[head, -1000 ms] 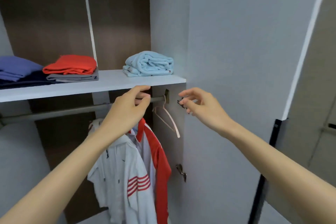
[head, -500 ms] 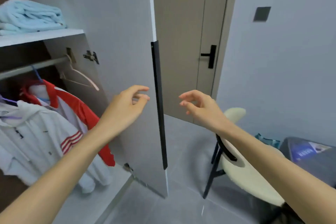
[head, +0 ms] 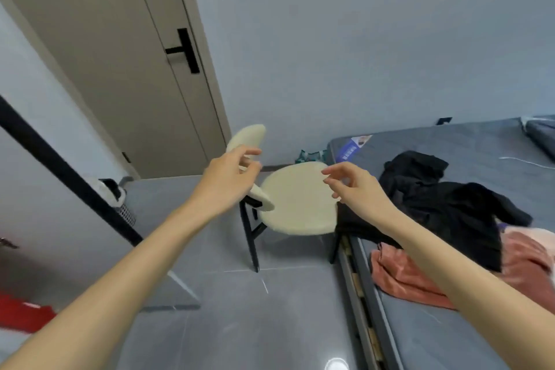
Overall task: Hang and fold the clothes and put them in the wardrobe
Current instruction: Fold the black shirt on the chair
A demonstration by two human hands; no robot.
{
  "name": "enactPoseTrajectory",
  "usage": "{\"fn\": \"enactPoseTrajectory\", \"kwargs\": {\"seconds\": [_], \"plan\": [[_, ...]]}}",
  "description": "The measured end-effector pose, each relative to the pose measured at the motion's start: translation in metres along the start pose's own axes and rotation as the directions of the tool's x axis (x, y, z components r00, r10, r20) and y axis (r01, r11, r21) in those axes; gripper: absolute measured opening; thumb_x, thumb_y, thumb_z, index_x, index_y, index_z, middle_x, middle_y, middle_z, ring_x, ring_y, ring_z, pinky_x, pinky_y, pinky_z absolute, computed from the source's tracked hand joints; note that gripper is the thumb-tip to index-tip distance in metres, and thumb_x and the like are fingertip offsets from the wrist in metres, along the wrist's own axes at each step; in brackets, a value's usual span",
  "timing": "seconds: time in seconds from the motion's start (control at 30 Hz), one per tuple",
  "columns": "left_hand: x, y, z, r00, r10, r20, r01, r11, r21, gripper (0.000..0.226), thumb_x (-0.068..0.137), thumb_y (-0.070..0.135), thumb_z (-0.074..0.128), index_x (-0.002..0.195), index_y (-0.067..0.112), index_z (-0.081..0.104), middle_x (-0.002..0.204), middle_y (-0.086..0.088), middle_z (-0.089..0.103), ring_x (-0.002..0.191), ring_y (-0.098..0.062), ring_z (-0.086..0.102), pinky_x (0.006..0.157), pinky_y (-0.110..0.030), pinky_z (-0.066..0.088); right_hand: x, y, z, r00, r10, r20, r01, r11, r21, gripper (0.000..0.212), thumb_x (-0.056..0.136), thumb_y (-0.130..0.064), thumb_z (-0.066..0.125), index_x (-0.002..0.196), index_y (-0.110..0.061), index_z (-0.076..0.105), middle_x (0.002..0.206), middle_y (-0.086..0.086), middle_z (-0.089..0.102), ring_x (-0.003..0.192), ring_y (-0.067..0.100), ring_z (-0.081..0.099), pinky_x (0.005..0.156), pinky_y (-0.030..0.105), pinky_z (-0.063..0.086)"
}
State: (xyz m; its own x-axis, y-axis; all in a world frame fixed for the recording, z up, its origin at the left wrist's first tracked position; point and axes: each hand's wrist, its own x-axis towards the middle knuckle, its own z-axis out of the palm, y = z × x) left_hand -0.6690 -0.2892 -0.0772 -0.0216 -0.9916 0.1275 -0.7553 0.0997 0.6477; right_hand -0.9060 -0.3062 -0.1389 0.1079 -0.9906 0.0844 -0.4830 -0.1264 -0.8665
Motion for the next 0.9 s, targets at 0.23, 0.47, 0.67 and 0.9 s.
{"fn": "enactPoseTrajectory", "kwargs": {"seconds": [0.23,0.47,0.67,0.9], "plan": [[0.077,0.056,0.148,0.974,0.046,0.222,-0.040,0.999,-0.030,0.027,0.092,0.023,0.049,0.118,0.030,0.056,0.097,0.015,0.068,0.089,-0.006,0.060,0.077,-0.024,0.046,0.002,0.136,-0.089,0.954,0.280,-0.106,-0.285,0.958,-0.038,0.022,0.092,-0.012,0.054,0.111,-0.018,0.064,0.110,-0.002,0.065,0.093,0.014,0.060,0.089,0.032,0.048],[0.138,0.079,0.283,0.925,-0.009,0.379,0.019,1.000,-0.023,0.031,0.093,0.020,0.046,0.122,0.027,0.056,0.102,0.006,0.069,0.095,-0.013,0.058,0.081,-0.026,0.039,0.014,0.252,-0.140,0.849,0.507,-0.150,-0.512,0.859,0.009,0.024,0.089,-0.012,0.054,0.108,-0.022,0.065,0.112,-0.003,0.060,0.100,0.019,0.061,0.082,0.029,0.045],[0.190,0.069,0.364,0.861,-0.051,0.506,0.070,0.997,-0.020,0.033,0.095,0.020,0.045,0.127,0.022,0.054,0.110,0.002,0.066,0.104,-0.016,0.057,0.084,-0.024,0.037,0.048,0.326,-0.148,0.762,0.624,-0.173,-0.637,0.770,-0.029,0.026,0.088,-0.012,0.054,0.109,-0.022,0.066,0.115,0.002,0.054,0.092,0.013,0.052,0.082,0.022,0.035],[0.271,0.031,0.460,0.768,-0.074,0.636,0.104,0.995,-0.009,0.032,0.096,0.018,0.044,0.126,0.021,0.054,0.110,0.002,0.066,0.099,-0.016,0.058,0.086,-0.027,0.042,0.116,0.411,-0.135,0.645,0.735,-0.210,-0.753,0.658,-0.009,0.028,0.088,-0.010,0.054,0.111,-0.019,0.066,0.120,0.004,0.054,0.103,0.018,0.054,0.082,0.022,0.035]]}}
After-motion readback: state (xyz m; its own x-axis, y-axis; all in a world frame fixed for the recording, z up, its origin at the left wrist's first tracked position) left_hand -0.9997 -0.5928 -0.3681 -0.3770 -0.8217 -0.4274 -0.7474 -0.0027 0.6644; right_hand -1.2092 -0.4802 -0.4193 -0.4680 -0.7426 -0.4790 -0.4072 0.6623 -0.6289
